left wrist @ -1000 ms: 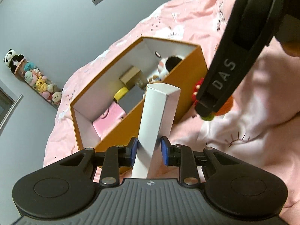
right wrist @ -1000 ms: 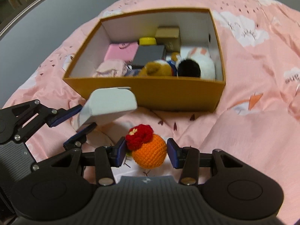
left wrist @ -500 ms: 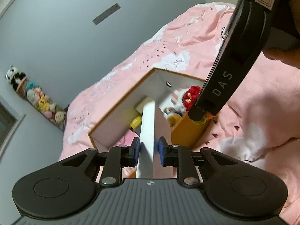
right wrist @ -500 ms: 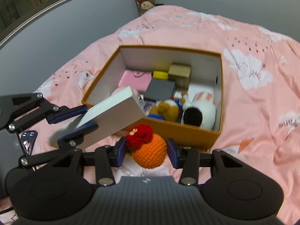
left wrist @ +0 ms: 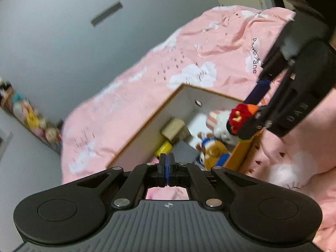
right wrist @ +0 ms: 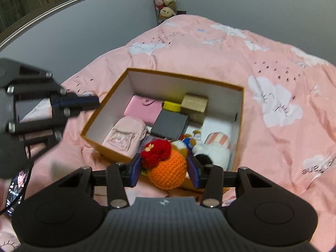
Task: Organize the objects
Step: 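Lift the white glasses box with the left gripper and turn it flat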
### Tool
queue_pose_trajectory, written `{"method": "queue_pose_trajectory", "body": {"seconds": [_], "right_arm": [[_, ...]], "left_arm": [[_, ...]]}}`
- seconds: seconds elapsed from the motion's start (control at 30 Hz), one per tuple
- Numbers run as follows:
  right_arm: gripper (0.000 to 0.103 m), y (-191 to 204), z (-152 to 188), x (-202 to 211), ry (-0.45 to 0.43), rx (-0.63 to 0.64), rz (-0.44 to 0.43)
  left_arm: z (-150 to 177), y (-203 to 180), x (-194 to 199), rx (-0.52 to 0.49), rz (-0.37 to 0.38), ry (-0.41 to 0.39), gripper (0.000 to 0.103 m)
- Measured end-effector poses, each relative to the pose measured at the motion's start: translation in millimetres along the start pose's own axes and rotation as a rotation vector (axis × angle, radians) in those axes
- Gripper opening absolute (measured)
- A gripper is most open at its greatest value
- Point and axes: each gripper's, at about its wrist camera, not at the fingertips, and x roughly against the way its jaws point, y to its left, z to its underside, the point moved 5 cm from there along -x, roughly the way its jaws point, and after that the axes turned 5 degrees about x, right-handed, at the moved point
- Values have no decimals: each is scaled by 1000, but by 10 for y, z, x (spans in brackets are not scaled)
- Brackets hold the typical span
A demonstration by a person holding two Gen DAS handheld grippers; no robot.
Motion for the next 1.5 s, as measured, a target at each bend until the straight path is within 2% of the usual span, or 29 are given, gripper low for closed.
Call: {"method": "queue_pose_trajectory", "body": {"seconds": [0.13,0.23,0.33,0.37,0.53,0.6,0.67,0.77,1.1,1.27,1.5], "right_arm": [[48,42,122,-81,19,-12,-32],[48,74,191,-117,26,-24,-53],[48,99,240,-145,36,-21,-61],[48,106,251,-149,39,-21,-63],[48,163,287,-149,42,-15,-80],[48,183,302,-145,43,-14,-88],[48,198,314,-154,49,-10,-92],[48,201,335,-217,71,-2,-90],[48,142,407,-391,122,-11,-78],[48,118,410,-393,126,-8,-70],[48,141,403,-416,128,-5,-76]], "left_arm": [[201,-22,85,110,129,87,9],[381,-90,128,177,230,198,22],[549,-162,39,203,306,320,41],[598,-183,1,215,332,361,54],[859,-224,-217,270,419,565,65],[947,-214,-309,283,421,640,66],[988,-204,-373,283,400,681,69],[1041,-190,-493,303,409,744,75],[1168,-228,-814,339,387,881,73],[1199,-252,-849,337,388,899,69],[1179,-246,-750,307,380,856,68]]}}
